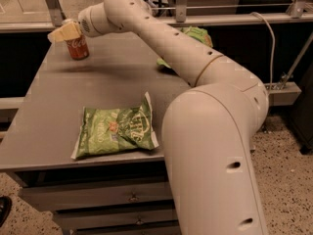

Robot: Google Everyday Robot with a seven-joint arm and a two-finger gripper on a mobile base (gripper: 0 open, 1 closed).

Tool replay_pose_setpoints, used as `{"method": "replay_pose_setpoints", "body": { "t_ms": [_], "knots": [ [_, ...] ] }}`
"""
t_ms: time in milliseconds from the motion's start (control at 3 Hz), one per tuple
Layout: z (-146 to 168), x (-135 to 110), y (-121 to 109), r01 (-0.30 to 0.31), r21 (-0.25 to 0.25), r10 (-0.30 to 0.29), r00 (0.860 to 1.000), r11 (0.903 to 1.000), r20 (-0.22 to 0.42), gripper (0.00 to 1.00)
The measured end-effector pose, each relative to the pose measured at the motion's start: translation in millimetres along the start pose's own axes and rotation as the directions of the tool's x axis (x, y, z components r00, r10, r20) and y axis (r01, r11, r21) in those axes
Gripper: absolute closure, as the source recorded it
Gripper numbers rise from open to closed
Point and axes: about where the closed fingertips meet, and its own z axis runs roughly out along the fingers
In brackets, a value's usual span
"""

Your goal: Move coke can near green jalapeno chip bag

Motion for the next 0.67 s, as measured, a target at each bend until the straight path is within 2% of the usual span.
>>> {"method": "replay_pose_setpoints", "body": {
  "t_ms": [333, 667],
  "knots": [
    [12, 17, 0, -0.017, -0.004, 0.016, 1.000, 0.9999, -0.011, 0.16],
    [10, 28, -6, -0.021, 0.017, 0.021, 1.000, 0.9996, 0.001, 0.47]
  ]
}}
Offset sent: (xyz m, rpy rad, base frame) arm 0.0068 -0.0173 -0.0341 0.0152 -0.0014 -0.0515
